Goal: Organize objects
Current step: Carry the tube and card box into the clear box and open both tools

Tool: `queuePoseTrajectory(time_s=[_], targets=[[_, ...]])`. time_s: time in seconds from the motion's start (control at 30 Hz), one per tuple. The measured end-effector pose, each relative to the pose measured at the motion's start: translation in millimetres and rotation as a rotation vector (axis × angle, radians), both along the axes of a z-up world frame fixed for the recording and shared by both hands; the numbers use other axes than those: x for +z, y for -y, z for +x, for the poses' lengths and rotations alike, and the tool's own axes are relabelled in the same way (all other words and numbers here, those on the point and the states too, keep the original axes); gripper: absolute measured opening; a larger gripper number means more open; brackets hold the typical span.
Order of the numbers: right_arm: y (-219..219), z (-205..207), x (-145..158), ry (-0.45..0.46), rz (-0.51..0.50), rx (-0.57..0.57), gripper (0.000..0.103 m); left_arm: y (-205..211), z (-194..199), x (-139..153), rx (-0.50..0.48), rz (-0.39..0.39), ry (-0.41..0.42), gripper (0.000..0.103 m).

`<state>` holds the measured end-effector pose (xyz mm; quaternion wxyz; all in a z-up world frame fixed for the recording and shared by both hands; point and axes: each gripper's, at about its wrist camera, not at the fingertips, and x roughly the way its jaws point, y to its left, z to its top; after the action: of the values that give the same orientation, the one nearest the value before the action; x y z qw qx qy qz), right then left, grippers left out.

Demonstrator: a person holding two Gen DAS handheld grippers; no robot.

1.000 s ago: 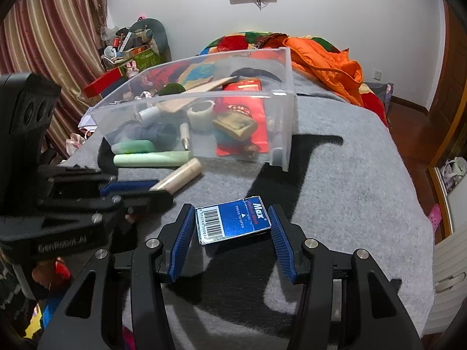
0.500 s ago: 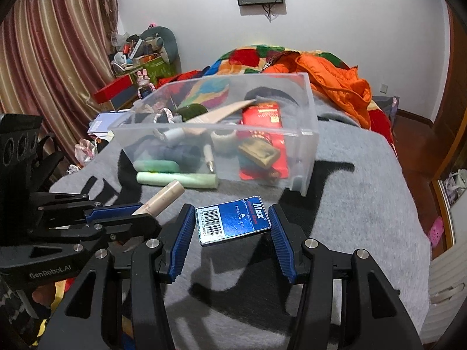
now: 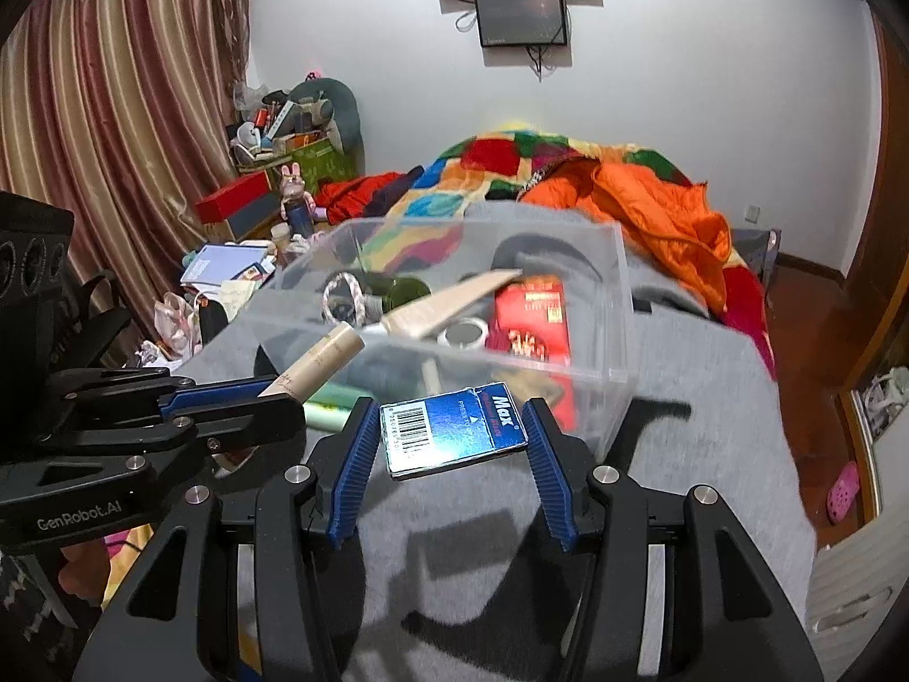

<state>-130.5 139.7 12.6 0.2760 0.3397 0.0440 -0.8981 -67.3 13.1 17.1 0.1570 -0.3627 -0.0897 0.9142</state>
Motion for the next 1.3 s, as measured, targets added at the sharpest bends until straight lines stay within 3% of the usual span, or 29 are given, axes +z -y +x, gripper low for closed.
queuePoseTrajectory(time_s=[0.3, 0.63, 1.3], targets=[[8.4, -21.9, 15.8, -0.032, -0.007, -0.005, 0.048, 6.8, -19.4, 11.4, 0.022, 0.011, -0.026, 0.014], [12.1, -47.4, 13.4, -0.026, 0.004, -0.029, 0.048, 15.4, -45.6, 10.6, 0.039, 0.012, -0.017, 0.014], [13.6, -95.0, -13.9, 0.091, 0.006, -0.093, 0.048, 15.9, -97.6, -9.7, 0.021, 0.032, 0.051, 0.014]])
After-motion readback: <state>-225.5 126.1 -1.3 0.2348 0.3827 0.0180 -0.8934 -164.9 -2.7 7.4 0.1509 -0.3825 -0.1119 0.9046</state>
